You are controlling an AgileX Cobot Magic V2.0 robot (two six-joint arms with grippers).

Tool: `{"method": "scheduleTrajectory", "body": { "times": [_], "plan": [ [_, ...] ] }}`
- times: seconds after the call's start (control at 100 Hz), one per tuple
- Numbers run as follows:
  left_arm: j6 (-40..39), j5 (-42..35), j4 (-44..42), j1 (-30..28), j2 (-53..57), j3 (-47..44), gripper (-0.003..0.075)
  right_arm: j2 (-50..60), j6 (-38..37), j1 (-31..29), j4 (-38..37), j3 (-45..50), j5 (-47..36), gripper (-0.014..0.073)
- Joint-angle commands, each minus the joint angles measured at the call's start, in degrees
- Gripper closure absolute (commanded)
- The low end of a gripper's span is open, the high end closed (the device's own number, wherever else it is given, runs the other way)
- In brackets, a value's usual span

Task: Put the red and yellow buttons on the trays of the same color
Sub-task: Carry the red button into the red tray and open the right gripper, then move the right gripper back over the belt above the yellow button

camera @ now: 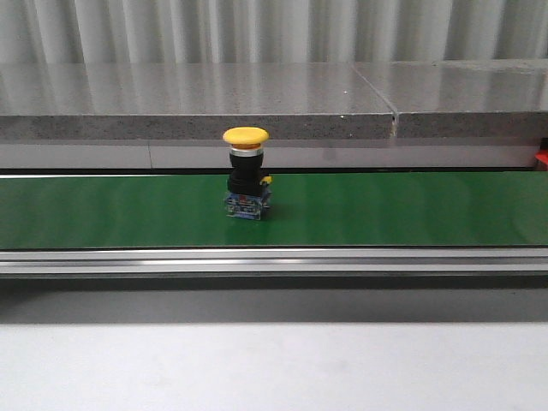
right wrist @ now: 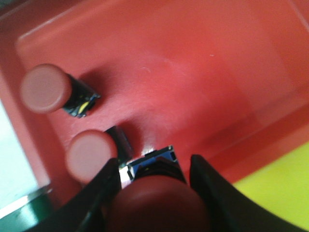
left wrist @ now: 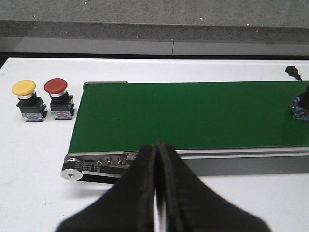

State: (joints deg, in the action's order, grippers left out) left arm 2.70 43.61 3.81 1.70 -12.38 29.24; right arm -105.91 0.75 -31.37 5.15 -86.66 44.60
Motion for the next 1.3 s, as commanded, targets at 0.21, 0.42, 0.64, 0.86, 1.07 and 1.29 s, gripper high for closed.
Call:
{"method": "scheduleTrajectory", "body": {
  "times": [0.21,0.42,0.64,0.86,1.07,1.29],
  "plan": [
    [-0.2,-3.8,0.8,0.5,-0.7,1.5,0.0741,-7.5,0.8,-0.3,0.8,-8.9,-2.2,0.0435],
    [-0.2,-3.8,0.8,0.5,-0.7,1.5,0.0741,-11.3,1.2,-0.6,0.8,-12.2,-1.8,0.0435],
    [-0.2,-3.8,0.8,0.5,-0.7,1.5,0.0741,-13.2,1.2,-0.9,0.8,-12.2,-1.9,0.0433],
    [-0.2,-3.8,0.8,0.5,-0.8,1.5,0.0741,-13.5,1.2,-1.6,0.8,-12.2,-1.8,0.0395],
    [-0.2,-3.8,0.8,0.5,-0.8,1.5,0.0741,-13.2,1.2,-2.1,0.8,-12.2,-1.4,0.0069],
    [-0.2,-3.8,0.8,0.5,-0.8,1.5,0.0741,-11.2,1.2,-2.1,1.7,-15.0,0.2,0.0015]
  ]
}}
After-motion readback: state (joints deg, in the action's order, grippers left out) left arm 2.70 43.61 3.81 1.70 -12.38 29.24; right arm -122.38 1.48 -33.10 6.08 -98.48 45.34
